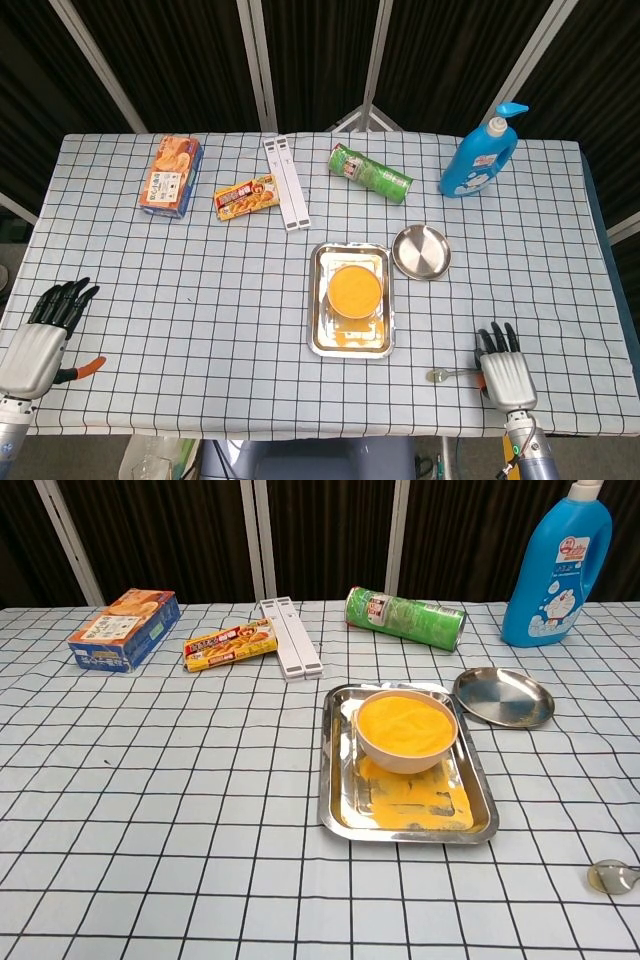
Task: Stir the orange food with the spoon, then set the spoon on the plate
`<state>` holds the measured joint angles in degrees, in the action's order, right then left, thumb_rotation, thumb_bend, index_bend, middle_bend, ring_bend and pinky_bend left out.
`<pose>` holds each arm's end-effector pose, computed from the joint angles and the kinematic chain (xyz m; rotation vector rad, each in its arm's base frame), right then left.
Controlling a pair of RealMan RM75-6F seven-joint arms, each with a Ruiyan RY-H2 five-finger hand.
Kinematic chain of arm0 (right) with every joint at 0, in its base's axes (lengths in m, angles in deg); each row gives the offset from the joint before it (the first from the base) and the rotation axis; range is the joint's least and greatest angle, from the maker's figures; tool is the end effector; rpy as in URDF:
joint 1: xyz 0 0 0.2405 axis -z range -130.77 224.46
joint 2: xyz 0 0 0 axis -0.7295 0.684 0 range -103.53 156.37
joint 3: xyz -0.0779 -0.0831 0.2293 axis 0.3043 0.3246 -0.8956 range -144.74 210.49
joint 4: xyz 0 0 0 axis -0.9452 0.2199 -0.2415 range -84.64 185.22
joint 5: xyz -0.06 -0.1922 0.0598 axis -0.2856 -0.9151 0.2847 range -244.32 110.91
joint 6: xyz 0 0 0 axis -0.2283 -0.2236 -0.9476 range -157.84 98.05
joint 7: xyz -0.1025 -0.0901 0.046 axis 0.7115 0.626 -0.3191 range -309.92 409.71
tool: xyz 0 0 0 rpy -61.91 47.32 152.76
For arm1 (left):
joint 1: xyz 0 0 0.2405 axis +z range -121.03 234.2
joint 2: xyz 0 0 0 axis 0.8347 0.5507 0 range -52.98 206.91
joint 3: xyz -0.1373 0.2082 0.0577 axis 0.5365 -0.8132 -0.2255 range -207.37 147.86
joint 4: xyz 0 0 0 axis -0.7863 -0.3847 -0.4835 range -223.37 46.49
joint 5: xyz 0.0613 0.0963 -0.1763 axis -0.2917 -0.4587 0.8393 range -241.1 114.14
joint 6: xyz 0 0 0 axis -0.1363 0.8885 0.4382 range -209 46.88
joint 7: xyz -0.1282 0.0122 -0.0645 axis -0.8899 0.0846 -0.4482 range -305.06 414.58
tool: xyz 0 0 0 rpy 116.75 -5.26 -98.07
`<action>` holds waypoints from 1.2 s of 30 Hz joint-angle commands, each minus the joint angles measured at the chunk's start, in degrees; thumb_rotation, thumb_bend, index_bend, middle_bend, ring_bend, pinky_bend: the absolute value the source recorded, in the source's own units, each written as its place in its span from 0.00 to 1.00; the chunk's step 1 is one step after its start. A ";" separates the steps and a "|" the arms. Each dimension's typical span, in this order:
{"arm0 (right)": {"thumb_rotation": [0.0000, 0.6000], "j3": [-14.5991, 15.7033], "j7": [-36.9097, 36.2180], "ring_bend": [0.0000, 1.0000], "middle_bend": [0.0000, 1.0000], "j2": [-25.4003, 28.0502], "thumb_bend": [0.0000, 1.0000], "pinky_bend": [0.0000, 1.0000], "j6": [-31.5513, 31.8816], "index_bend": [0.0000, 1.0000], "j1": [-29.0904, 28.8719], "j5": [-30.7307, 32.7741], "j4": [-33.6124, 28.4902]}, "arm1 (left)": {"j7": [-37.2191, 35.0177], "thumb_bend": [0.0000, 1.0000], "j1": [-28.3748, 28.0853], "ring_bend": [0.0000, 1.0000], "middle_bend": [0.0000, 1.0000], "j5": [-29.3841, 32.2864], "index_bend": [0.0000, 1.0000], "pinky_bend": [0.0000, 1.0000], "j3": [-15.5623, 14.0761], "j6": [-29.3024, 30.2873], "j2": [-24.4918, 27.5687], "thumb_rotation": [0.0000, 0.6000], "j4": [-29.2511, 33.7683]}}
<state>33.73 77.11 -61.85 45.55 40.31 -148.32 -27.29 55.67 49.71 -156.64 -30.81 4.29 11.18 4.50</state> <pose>-0.3184 -0.1717 0.0125 1.6327 -0.8232 0.5346 -0.2886 0.1751 0.1336 -1.5432 -0.8921 -0.9747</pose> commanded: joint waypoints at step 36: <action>1.00 -19.34 33.48 0.07 0.20 -6.27 0.45 0.00 -4.43 0.63 -20.47 24.66 -16.84 | -2.31 0.00 -0.90 0.00 0.00 -0.44 0.00 0.00 -0.51 -1.55 0.95 1.00 -0.19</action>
<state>15.39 108.77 -66.48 40.95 21.41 -125.53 -45.03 53.41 48.83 -157.03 -31.29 2.75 12.10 4.33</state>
